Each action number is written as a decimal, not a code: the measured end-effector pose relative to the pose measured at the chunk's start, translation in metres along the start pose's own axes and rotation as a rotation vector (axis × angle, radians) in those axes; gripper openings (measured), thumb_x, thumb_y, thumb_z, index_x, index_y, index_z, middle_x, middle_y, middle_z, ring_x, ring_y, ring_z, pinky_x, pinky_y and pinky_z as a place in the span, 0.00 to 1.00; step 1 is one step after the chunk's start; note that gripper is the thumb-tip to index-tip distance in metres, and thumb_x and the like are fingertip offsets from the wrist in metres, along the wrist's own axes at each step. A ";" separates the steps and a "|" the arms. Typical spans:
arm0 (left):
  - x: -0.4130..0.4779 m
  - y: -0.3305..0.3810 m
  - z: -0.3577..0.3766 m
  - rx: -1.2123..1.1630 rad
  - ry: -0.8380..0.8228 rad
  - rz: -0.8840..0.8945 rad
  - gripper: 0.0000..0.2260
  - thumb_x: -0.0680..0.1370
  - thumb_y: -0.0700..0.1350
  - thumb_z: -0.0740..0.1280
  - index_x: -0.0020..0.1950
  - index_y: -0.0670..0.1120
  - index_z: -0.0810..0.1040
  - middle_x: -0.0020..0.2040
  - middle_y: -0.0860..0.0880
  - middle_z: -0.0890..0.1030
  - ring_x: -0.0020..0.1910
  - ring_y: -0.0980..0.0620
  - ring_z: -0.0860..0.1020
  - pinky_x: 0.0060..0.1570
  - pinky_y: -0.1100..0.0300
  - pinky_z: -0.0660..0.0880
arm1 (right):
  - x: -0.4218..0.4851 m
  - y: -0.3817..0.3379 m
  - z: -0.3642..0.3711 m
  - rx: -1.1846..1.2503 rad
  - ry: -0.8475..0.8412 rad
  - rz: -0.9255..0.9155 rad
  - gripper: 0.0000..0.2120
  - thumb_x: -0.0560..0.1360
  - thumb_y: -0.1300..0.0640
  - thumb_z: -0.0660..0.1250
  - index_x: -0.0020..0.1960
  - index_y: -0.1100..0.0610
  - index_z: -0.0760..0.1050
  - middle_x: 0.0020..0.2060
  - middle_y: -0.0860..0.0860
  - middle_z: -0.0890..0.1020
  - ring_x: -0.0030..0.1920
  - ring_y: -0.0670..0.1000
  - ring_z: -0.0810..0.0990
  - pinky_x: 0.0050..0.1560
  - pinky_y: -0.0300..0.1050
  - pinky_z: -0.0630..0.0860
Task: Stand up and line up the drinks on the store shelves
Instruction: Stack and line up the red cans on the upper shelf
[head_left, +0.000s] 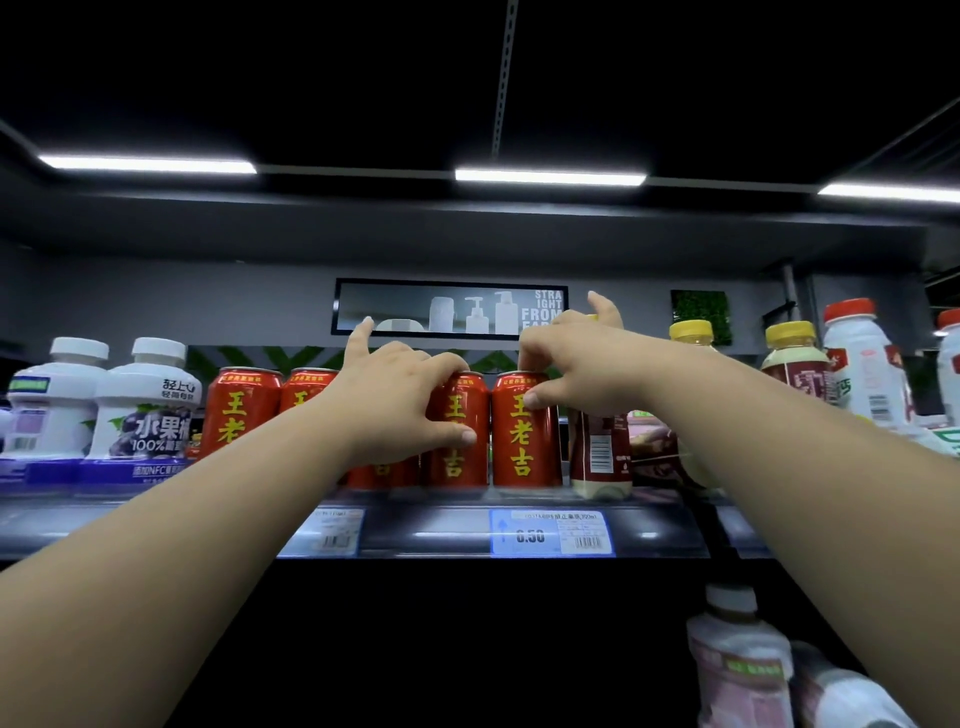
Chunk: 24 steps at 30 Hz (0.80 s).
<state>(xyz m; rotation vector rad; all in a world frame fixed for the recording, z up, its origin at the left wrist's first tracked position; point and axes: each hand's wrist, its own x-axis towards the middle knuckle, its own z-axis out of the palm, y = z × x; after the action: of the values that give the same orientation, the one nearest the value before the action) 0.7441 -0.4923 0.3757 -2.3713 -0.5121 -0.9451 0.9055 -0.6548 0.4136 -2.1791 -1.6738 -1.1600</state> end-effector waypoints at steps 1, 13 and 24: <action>-0.001 0.000 0.001 0.009 0.004 -0.002 0.35 0.72 0.75 0.57 0.74 0.61 0.59 0.67 0.56 0.75 0.72 0.50 0.67 0.75 0.35 0.38 | -0.001 -0.001 0.000 -0.008 0.002 0.010 0.11 0.77 0.38 0.66 0.52 0.42 0.68 0.51 0.45 0.76 0.68 0.51 0.67 0.76 0.62 0.35; -0.064 -0.041 0.030 0.094 0.187 -0.074 0.41 0.71 0.76 0.47 0.80 0.59 0.44 0.81 0.47 0.52 0.80 0.45 0.46 0.76 0.40 0.39 | -0.027 -0.104 0.042 0.105 0.151 0.048 0.37 0.75 0.29 0.58 0.78 0.40 0.51 0.80 0.50 0.52 0.80 0.54 0.44 0.76 0.64 0.35; -0.132 -0.081 0.063 -0.132 0.143 -0.368 0.37 0.73 0.73 0.45 0.78 0.62 0.39 0.79 0.48 0.34 0.78 0.41 0.36 0.75 0.39 0.47 | -0.016 -0.197 0.098 0.051 0.330 0.302 0.37 0.76 0.31 0.48 0.81 0.44 0.48 0.81 0.59 0.46 0.79 0.63 0.40 0.74 0.68 0.36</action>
<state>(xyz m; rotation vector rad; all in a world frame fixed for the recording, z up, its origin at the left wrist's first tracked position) 0.6447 -0.4098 0.2696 -2.3444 -0.8719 -1.3368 0.7784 -0.5423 0.2734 -1.9878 -1.1825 -1.2853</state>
